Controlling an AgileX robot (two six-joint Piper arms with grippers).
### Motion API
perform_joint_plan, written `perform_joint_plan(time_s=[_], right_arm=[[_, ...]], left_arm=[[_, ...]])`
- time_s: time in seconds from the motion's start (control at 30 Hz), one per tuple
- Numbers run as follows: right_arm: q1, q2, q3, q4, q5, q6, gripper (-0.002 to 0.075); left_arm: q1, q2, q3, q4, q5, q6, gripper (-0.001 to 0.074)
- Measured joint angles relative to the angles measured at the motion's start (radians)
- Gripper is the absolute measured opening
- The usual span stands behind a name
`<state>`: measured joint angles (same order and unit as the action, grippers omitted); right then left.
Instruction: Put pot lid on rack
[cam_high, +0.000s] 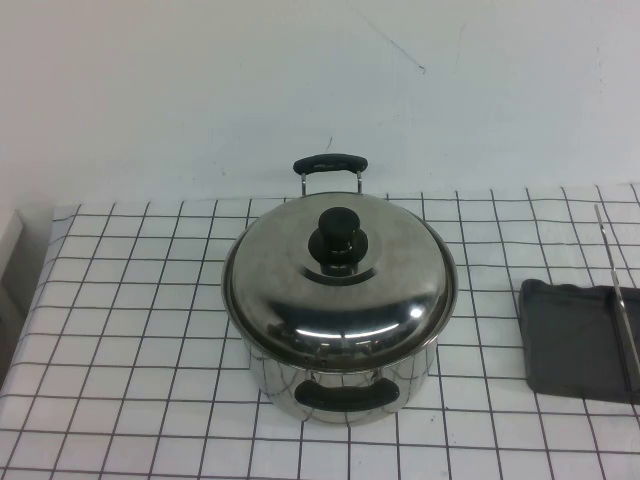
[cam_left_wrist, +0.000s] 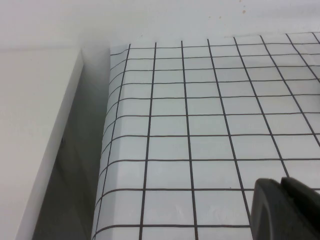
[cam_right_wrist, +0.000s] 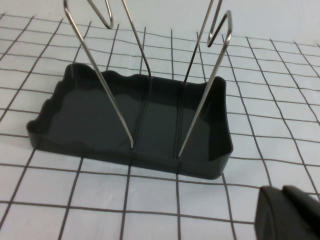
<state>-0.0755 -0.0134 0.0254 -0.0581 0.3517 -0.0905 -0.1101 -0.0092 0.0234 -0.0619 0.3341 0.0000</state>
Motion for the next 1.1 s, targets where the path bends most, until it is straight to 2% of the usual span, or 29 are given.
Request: perform_joint_plan(time_s=[0.83,1.1], right_arm=[[0.000,0.000,0.000,0.004,0.000,0.000,-0.0002],[0.000,0.000,0.000,0.010,0.000,0.000,-0.0002]], left_arm=[[0.000,0.000,0.000,0.000,0.000,0.000,-0.0003],[0.000,0.000,0.000,-0.055,0.000,0.000,-0.0003]])
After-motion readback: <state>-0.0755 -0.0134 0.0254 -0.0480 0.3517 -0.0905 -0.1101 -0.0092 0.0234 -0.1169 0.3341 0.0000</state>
